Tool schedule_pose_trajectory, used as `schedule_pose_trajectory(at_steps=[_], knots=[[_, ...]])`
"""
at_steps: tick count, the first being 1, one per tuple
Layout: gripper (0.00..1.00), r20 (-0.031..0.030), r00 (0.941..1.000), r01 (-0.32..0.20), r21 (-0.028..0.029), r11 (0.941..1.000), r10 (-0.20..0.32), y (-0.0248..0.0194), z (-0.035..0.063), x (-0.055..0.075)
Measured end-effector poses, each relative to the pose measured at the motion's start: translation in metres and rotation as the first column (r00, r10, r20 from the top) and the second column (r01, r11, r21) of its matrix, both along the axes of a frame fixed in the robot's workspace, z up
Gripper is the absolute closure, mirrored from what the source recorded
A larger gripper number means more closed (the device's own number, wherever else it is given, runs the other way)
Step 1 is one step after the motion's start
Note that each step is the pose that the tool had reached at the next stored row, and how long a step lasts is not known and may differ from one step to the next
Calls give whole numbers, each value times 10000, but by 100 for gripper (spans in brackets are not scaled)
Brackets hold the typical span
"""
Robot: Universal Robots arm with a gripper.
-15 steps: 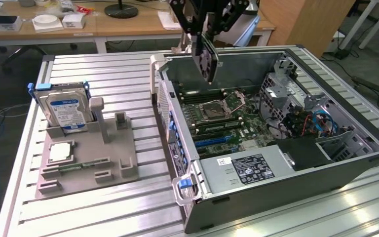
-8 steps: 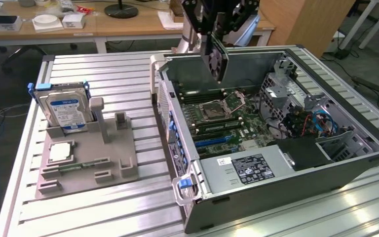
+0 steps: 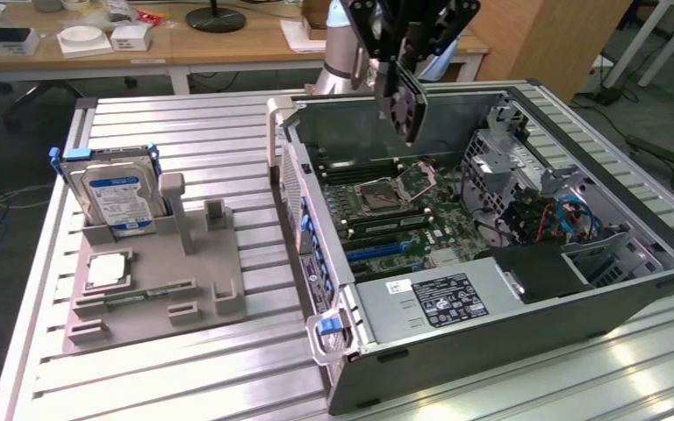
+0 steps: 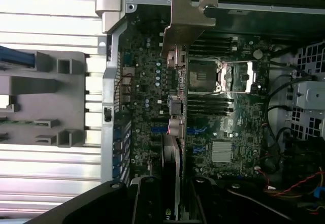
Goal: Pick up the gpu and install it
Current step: 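Pick up the gpu and move the gpu toward the slot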
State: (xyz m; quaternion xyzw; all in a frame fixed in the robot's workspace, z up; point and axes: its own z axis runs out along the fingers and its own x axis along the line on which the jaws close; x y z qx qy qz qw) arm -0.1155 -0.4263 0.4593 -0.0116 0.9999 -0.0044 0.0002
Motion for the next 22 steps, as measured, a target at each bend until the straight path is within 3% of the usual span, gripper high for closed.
schedule_pose_trajectory(at_steps=[22], knots=[[73, 0, 10000, -1, 0, 10000, 1, 0, -4, 759]])
